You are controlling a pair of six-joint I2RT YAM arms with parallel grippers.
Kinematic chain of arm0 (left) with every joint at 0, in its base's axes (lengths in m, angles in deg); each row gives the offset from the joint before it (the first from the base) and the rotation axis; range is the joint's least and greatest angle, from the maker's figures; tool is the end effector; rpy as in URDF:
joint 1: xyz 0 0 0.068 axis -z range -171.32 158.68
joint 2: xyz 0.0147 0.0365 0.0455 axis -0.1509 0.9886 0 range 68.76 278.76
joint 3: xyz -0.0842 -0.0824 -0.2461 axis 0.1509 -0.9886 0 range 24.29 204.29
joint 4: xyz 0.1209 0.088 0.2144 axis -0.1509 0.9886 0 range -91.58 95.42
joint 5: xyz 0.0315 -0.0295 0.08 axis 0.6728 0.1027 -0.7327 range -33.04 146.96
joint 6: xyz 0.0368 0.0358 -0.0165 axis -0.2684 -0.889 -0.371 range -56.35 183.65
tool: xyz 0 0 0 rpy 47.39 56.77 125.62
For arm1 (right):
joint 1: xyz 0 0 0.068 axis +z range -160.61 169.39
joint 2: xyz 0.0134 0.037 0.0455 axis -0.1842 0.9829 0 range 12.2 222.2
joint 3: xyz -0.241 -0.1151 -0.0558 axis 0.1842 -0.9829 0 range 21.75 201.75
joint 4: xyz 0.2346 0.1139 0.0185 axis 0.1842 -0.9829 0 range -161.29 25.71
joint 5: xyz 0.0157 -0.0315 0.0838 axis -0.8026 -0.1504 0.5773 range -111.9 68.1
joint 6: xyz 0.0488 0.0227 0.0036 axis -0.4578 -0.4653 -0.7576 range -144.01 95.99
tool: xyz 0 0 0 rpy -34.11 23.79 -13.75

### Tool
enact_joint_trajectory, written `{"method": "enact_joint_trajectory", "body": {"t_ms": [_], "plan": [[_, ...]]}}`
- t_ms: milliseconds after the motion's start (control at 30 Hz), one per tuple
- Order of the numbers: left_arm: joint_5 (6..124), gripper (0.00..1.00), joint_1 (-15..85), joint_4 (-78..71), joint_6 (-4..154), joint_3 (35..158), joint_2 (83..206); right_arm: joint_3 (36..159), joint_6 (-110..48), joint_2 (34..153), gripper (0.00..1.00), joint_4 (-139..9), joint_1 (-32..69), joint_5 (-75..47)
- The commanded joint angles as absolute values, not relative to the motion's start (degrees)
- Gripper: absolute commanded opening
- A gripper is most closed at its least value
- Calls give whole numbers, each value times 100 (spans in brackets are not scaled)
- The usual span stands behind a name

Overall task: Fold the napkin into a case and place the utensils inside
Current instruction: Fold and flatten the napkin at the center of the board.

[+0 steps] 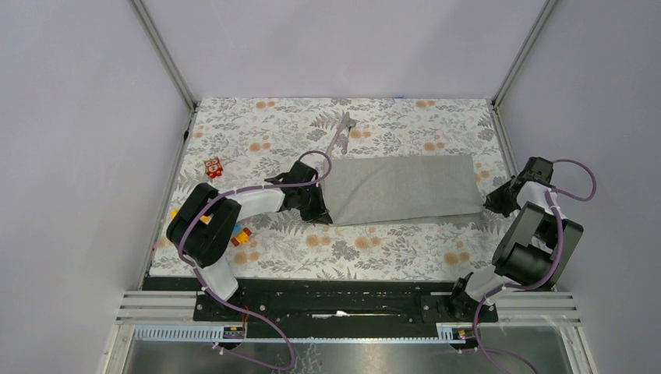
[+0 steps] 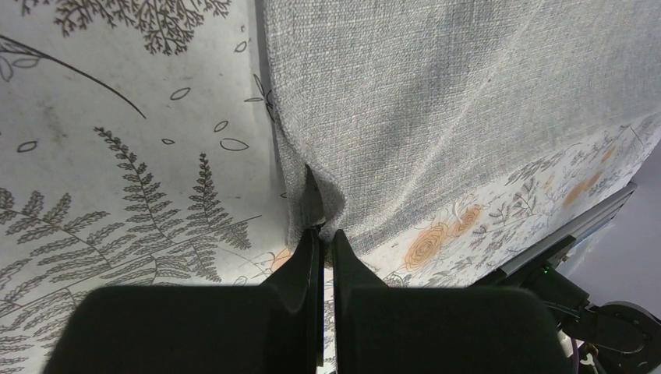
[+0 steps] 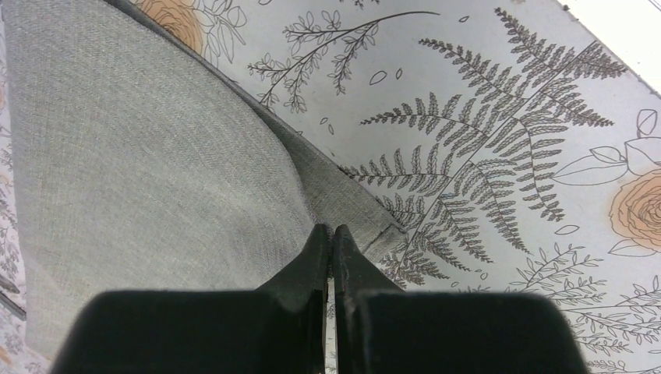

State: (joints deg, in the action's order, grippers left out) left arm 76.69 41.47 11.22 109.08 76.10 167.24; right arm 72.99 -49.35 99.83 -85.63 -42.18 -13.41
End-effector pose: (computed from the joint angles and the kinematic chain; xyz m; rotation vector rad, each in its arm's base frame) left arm 0.2669 -0.1863 0.1450 -0.1771 2.8121 -0.8643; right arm 0.2586 -0.1526 0.1879 1.1749 2.2838 0.1500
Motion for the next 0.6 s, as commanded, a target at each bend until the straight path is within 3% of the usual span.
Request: {"method": "enact_joint_trajectory", "body": {"t_ms": [0,433,567], "plan": [[7647,0,4186,932,10894,7593,16542,7257,-4955,9905,0,-8523,-4264,-1715],[7657,0,4225,949,10884,7645,16619,7208,-4972,10112,0,-8383,-4287,-1597],[7654,5,4233,949,10878,7632,16606,7199,-4980,10281,0,-8296,-4291,-1497]]}}
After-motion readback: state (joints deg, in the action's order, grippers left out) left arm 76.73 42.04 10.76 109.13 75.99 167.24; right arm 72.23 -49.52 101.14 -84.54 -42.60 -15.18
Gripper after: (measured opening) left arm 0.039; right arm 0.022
